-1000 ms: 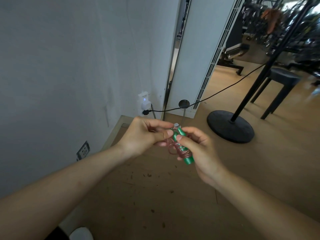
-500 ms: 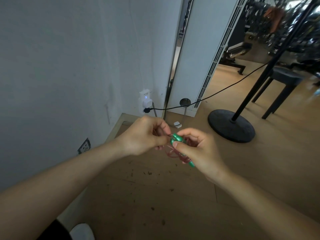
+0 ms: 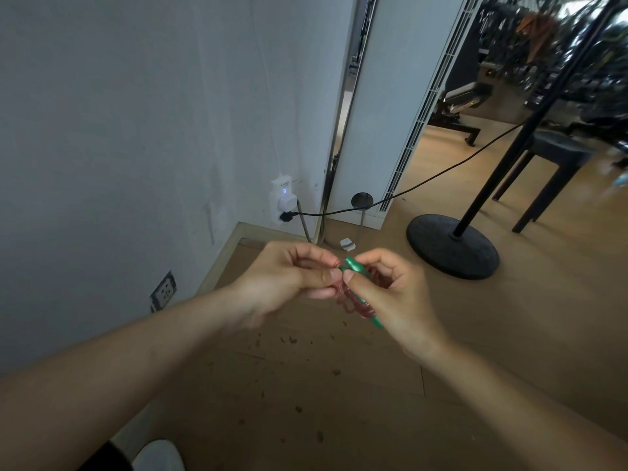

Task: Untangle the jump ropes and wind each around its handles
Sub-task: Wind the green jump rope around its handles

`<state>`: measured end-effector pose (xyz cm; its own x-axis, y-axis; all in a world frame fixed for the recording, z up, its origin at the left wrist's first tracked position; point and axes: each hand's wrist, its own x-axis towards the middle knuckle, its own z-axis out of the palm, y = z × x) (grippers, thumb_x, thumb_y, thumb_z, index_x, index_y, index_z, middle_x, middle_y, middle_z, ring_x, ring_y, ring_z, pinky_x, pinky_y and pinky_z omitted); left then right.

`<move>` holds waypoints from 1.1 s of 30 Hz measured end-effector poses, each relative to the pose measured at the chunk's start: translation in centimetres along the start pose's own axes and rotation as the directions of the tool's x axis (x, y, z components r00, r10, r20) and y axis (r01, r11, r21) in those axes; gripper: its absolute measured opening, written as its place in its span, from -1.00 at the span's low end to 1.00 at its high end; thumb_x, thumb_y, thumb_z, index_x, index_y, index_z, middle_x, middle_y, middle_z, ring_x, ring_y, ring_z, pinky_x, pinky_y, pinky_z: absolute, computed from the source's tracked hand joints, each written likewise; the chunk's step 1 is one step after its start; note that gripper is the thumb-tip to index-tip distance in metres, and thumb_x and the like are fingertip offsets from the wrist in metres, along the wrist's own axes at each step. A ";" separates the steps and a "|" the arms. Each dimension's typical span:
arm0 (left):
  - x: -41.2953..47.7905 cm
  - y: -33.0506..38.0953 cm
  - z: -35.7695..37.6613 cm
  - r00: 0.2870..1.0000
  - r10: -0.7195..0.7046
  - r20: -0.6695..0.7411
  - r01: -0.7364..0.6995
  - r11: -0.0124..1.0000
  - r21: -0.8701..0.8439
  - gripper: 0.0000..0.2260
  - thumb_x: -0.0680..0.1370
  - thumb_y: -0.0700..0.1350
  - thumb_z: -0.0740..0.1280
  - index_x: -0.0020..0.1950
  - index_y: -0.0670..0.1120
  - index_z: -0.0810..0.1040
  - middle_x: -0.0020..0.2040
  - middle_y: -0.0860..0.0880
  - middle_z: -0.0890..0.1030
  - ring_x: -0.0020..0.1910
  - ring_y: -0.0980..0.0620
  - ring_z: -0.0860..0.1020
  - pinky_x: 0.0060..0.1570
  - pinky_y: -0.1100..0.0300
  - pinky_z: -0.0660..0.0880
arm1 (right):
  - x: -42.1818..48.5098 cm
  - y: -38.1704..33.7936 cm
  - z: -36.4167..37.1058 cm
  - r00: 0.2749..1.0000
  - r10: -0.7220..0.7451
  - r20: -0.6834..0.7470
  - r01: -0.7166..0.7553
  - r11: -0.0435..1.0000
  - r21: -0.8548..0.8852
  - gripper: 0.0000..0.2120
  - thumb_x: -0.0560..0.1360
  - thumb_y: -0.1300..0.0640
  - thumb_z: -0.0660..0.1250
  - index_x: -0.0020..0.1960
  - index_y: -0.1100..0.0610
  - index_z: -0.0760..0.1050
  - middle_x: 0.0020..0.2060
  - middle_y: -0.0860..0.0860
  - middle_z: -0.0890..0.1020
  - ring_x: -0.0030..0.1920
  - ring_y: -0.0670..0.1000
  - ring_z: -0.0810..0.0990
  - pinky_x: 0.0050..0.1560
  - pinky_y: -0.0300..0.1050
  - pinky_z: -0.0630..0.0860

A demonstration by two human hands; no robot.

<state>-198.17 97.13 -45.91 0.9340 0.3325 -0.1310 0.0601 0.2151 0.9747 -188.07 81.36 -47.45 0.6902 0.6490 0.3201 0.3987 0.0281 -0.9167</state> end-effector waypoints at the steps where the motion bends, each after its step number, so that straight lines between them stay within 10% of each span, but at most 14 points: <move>1: 0.0 0.1 0.1 1.000 -0.022 -0.021 0.021 0.999 -0.033 -0.84 0.41 -0.36 0.47 -0.02 -0.25 0.64 -0.13 -0.23 0.71 -0.20 -0.05 0.71 -0.22 0.25 0.65 | 0.0 0.0 0.0 1.000 -0.012 0.012 0.012 1.000 0.011 -0.92 0.47 0.26 0.47 -0.06 0.13 0.63 -0.19 0.05 0.72 -0.16 0.10 0.71 -0.07 0.17 0.65; 13: -0.5 0.1 1.7 0.973 0.095 -0.209 -0.093 0.995 0.017 -0.91 0.47 -0.35 0.47 -0.05 -0.29 0.61 -0.25 -0.19 0.69 -0.34 -0.01 0.67 -0.32 0.29 0.59 | 0.0 -0.4 -0.1 0.999 0.000 0.039 -0.003 0.996 0.094 -0.84 0.44 0.24 0.50 -0.01 0.21 0.60 -0.19 0.15 0.70 -0.19 0.29 0.66 -0.20 0.24 0.61; 33: -0.9 1.3 -0.3 0.995 -0.010 0.100 0.011 1.000 -0.007 -0.67 0.37 -0.27 0.48 0.12 -0.25 0.66 -0.06 -0.28 0.71 -0.13 -0.14 0.72 -0.19 0.20 0.66 | 0.3 -0.8 -1.3 0.987 -0.109 0.117 0.116 0.992 -0.048 -0.83 0.37 0.31 0.55 -0.08 0.22 0.62 -0.26 0.10 0.69 -0.34 0.16 0.63 -0.37 -0.05 0.58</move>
<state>-198.99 97.36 -44.59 0.9640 0.2365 -0.1217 0.0675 0.2253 0.9720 -187.42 80.57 -46.29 0.5672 0.7264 0.3883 0.5042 0.0666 -0.8610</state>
